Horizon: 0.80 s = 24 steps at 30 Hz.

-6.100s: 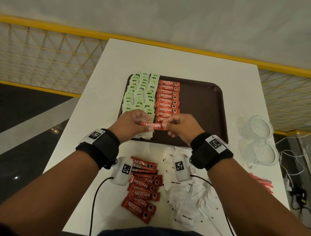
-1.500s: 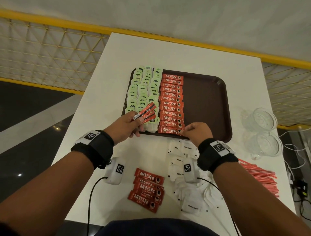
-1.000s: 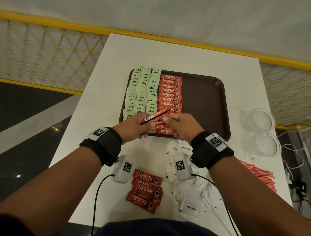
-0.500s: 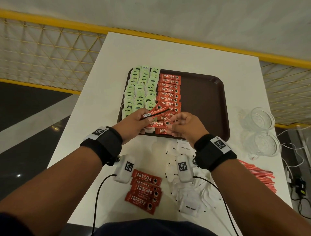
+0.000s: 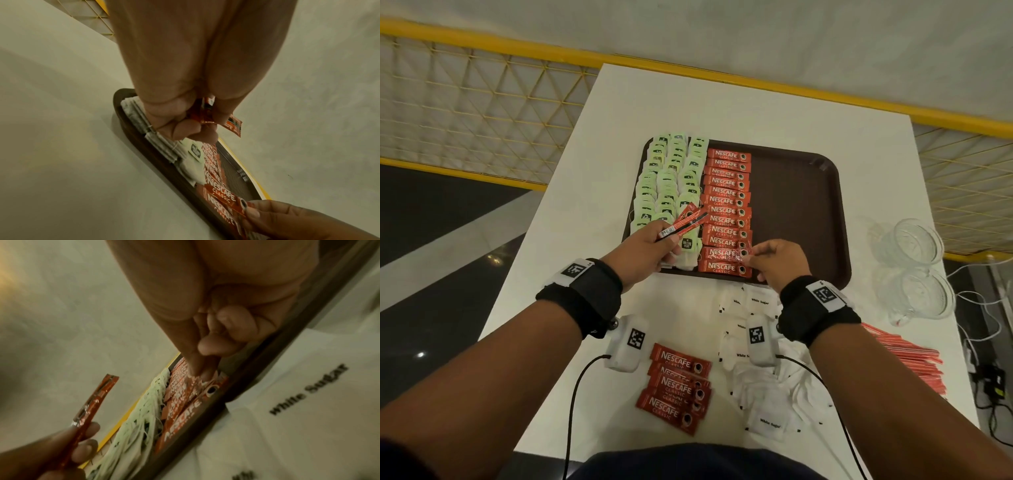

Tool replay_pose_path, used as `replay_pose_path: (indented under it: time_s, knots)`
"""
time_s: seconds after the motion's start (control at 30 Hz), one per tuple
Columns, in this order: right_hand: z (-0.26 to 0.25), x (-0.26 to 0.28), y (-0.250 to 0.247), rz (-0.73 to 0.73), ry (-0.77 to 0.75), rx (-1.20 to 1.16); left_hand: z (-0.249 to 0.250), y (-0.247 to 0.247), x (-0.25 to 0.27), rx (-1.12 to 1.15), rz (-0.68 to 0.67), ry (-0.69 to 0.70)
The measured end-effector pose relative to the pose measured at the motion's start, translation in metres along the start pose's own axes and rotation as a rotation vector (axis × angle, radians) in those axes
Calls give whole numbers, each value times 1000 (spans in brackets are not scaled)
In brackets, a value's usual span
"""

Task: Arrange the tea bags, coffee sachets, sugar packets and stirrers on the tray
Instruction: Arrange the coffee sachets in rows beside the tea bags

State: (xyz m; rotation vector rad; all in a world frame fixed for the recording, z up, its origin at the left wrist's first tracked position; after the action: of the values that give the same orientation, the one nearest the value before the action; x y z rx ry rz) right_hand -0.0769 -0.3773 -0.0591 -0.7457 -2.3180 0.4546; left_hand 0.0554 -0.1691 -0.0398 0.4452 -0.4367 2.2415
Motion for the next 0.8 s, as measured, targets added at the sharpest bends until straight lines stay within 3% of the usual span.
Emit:
replay_pose_path:
  time_s: [0.23, 0.33, 0.43, 0.53, 0.67, 0.8]
  knots:
    - [2, -5, 0, 97, -25, 240, 0, 2, -2, -88, -18, 4]
    - [-20, 4, -2, 122, -136, 275, 2, 5, -2, -113, -52, 13]
    - [-46, 13, 8, -67, -174, 82, 5, 11, -2, -166, -115, 35]
    - [-56, 18, 16, -240, -41, -165, 9, 18, -1, -196, -160, 45]
    - [-52, 21, 16, -312, 50, -336, 6, 21, 0, -165, -210, 18]
    - [-47, 23, 14, -348, 34, -491, 4, 19, 4, 103, -243, -39]
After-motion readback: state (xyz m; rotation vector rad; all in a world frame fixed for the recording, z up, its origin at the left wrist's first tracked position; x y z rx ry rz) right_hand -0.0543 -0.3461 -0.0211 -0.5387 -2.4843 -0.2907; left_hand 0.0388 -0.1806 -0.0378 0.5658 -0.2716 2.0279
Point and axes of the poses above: each hand's wrist, its own x-axis away from the middle knuckle, its own y-axis out of the palm, z = x × y, the point moved 4 cm from there along -x, towards the middle knuckle
